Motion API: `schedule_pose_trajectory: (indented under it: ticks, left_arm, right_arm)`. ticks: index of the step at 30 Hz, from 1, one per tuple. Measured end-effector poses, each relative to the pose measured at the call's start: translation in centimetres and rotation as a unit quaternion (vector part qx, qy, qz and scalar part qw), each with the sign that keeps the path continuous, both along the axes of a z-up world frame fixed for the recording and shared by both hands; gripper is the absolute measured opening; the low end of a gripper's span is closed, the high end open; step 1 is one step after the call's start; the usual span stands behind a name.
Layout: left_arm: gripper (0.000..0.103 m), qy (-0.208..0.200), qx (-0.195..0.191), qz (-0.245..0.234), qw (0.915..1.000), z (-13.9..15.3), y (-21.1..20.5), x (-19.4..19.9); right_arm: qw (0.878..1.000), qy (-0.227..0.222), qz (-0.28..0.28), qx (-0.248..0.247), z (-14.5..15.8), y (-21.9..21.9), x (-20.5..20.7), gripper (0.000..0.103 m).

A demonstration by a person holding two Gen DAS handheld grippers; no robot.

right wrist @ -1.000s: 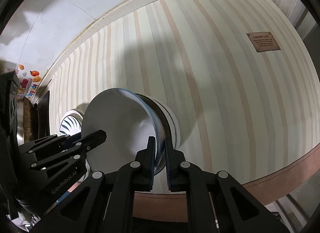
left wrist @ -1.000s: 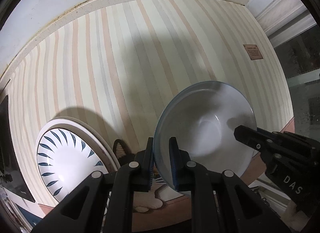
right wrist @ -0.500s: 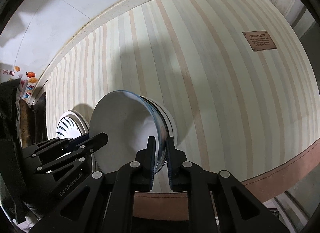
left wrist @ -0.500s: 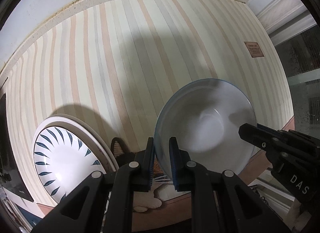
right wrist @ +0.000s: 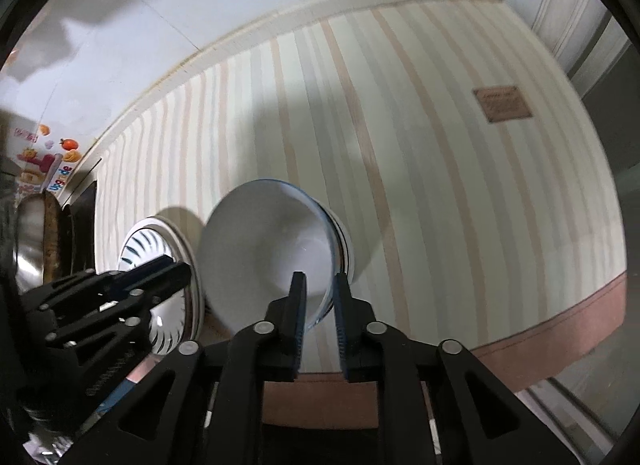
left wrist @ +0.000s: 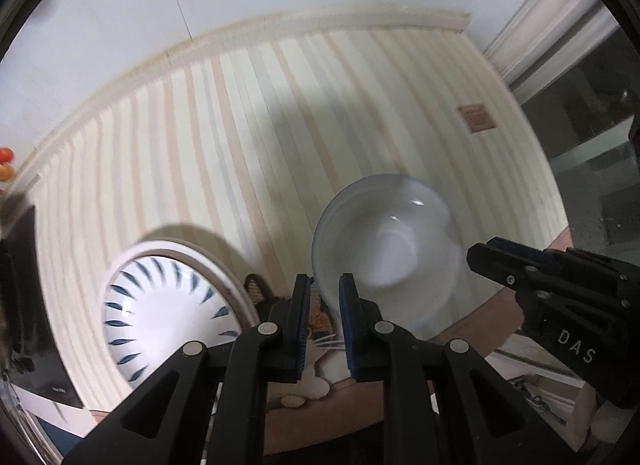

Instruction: Organize plates and bowls

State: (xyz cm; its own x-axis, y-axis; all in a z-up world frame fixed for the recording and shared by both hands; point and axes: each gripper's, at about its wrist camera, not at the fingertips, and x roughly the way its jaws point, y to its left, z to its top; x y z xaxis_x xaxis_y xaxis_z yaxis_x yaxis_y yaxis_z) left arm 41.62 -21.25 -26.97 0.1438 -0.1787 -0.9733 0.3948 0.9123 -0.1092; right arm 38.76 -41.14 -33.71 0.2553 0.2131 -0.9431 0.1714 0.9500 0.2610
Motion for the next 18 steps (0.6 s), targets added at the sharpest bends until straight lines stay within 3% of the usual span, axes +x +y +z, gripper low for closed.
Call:
schedule_pose_trajectory:
  ticks: [2,9,12,14,18]
  left_arm:
    - [0.02,-0.019,-0.009,-0.001,0.9998,1.8,0.6,-1.1]
    - [0.033,-0.061,-0.035,-0.007,0.9975,6.5,2.3,-4.0]
    - [0.051,-0.074,-0.048,-0.006,0.9961,8.0,3.1,-4.7]
    - [0.072,-0.083,-0.055,-0.004,0.995,9.0,3.7,-5.3]
    - [0.076,-0.093,-0.065,0.0,0.9936,10.3,4.6,-6.1]
  right_arm:
    - [1.0,-0.018,-0.001,-0.008,1.8,0.3,-1.2,0.037]
    - [0.996,-0.08,-0.001,-0.037,8.5,1.6,-5.7,0.057]
    - [0.994,-0.098,-0.001,-0.047,10.6,2.1,-7.4,0.069]
    - [0.992,-0.112,-0.004,-0.056,11.8,2.4,-8.5,0.077]
    - [0.989,-0.129,-0.01,-0.073,13.5,3.0,-10.5,0.085]
